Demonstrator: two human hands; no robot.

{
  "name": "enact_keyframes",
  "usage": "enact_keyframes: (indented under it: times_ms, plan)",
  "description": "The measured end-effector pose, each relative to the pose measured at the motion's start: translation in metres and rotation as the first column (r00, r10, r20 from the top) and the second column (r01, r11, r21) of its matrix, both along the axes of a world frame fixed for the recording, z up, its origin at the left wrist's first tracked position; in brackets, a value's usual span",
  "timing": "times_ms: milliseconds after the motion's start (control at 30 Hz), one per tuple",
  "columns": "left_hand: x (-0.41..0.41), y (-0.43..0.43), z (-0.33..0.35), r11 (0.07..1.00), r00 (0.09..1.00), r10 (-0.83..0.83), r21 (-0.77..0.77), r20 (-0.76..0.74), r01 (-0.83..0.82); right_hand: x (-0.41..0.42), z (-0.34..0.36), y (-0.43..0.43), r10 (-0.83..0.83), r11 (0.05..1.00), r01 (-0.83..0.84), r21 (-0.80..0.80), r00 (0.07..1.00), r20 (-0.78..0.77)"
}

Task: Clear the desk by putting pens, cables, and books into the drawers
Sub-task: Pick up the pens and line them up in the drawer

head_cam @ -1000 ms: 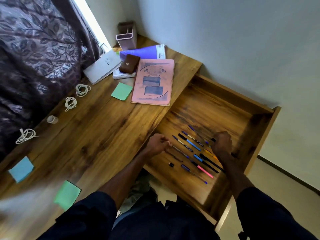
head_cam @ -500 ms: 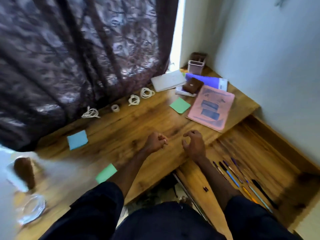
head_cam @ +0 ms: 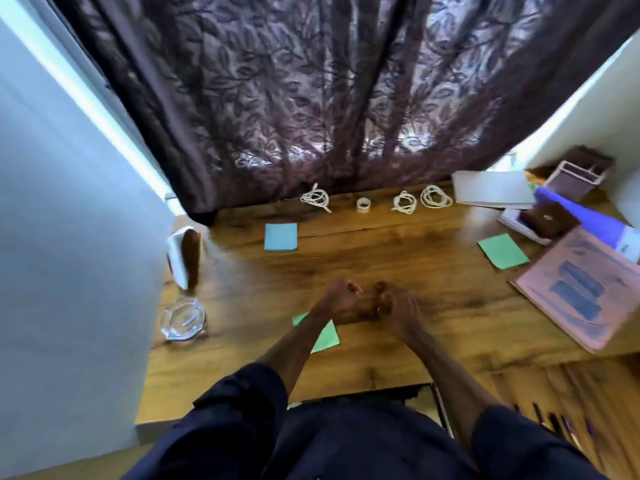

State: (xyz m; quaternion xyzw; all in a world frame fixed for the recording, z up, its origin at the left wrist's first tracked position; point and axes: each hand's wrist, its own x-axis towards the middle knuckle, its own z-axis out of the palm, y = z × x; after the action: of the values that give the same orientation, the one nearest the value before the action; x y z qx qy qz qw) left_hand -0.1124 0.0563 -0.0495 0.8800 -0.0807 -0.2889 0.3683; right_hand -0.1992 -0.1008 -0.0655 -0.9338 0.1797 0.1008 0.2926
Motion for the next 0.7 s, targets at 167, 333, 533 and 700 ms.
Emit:
enact_keyframes:
  times_ms: [167, 333, 533, 700]
  plan:
    - [0.006, 0.017, -0.006, 0.999, 0.999, 0.039, -0.009, 0.029, -0.039, 0.015, -0.004, 0.005, 0.110, 0.994, -0.110, 0.004, 0.994, -0.022]
    - [0.013, 0.011, -0.007, 0.999, 0.999, 0.028, -0.033, 0.020, -0.027, 0.020, -0.008, -0.014, 0.123, 0.992, -0.123, 0.010, 0.992, -0.034]
    - [0.023, -0.021, -0.002, 0.997, 0.998, -0.066, -0.033, -0.022, 0.065, 0.015, 0.005, -0.043, 0.062, 0.998, -0.063, -0.007, 0.994, -0.089]
    - [0.026, -0.058, -0.001, 0.993, 0.991, -0.119, -0.031, -0.055, 0.118, 0.002, -0.004, -0.071, -0.057, 0.998, 0.056, -0.012, 0.993, -0.105]
